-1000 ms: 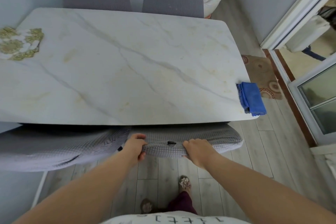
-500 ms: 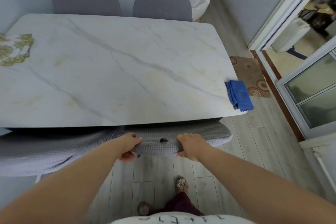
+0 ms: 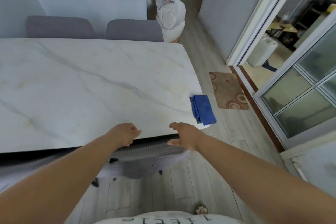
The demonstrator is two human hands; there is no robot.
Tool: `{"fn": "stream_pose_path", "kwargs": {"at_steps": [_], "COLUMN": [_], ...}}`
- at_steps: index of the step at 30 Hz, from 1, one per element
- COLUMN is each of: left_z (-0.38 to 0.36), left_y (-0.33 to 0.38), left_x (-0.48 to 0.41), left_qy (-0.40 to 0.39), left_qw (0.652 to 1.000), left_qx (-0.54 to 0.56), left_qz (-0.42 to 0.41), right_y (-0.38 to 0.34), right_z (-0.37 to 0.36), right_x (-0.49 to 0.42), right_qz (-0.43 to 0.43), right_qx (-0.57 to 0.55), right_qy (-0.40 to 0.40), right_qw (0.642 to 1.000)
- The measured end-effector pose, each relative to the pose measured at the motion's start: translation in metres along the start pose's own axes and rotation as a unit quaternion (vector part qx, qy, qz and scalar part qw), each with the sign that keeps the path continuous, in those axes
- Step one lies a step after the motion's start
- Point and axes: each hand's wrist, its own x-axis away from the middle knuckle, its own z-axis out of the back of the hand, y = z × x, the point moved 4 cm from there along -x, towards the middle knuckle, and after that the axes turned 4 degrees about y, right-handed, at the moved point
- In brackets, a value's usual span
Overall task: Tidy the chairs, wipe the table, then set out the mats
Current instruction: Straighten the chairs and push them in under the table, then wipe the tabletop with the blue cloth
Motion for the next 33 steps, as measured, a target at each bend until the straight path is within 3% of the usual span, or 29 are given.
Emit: {"fn": "stream_pose_path", "kwargs": {"at_steps": [10, 13, 22, 29, 33], "left_z": [-0.099, -0.118, -0.127, -0.135, -0.143], "left_y": [0.166, 0.199, 0.236, 0.264, 0.269], "left_x": [-0.051, -0.061, -0.136, -0.232, -0.259], "left_qy": [0.034, 0.034, 0.075, 0.106, 0.085], "left_qw": [0.992, 0.995, 0.995, 0.993, 0.995], "left_qx": [0.125, 0.092, 0.044, 0.038, 0.014], "left_qz": [0.010, 0.001, 0.038, 0.034, 0.051], "right_y": [0.177, 0.210, 0.263, 0.302, 0.311], "right_z": [0.098, 0.120, 0.147, 0.168, 0.177], "right_x": [0.040, 0.038, -0.041, -0.139, -0.185], "right_qz": [-0.019, -0.015, 0.034, 0.047, 0.063], "right_qx": [-0.037, -0.044, -0.064, 0.004, 0.022], "right_qy": [0.027, 0.022, -0.040, -0.119, -0.149], "right_qw": [0.999, 0.999, 0.997, 0.992, 0.987]}}
